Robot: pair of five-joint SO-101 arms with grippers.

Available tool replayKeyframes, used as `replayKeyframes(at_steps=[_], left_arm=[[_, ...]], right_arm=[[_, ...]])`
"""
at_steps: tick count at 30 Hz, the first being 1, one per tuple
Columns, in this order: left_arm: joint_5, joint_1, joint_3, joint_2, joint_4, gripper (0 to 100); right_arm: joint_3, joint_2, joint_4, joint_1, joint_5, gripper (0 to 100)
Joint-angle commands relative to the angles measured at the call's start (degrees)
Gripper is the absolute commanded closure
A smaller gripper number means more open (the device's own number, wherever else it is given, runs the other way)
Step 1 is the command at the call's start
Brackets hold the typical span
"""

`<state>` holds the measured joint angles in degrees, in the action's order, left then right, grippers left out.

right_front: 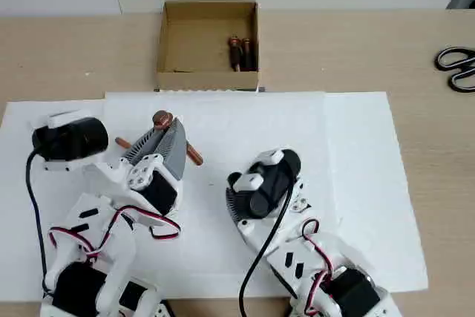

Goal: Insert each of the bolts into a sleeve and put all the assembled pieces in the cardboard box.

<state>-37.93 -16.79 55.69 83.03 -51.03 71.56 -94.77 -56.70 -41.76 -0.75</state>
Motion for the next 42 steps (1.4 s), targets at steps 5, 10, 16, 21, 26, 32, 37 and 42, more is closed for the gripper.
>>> replayKeyframes(at_steps=[5,10,16,21,26,32,37,42], left_arm=[[-0.26,-1.41,4.7,4.48,2.99,100],[-0.35,-7.91,5.14,5.8,2.81,100],[-1.23,-8.53,5.05,5.63,2.64,100],[-1.23,-8.7,5.23,5.54,2.64,100],[-1.32,-8.79,7.52,5.54,2.64,100],[-1.14,-13.71,9.45,5.54,2.64,100],[3.78,-17.49,10.95,5.54,1.85,99],[4.13,-21.1,10.77,5.54,-4.04,99]], right_arm=[[1.76,-1.19,4.62,-2.77,-0.09,99.6],[2.64,-1.01,4.79,-3.12,-0.09,99.6],[3.34,-1.01,8.13,-3.12,-0.09,99.6],[3.25,-1.1,9.1,-3.12,0.0,99.6],[2.99,-1.19,9.1,-3.12,0.0,99.6],[2.99,-1.19,9.1,-3.21,3.16,99.6],[2.99,-1.27,9.1,-3.21,4.48,99.6],[2.99,-1.27,9.1,-3.21,4.48,99.6]])
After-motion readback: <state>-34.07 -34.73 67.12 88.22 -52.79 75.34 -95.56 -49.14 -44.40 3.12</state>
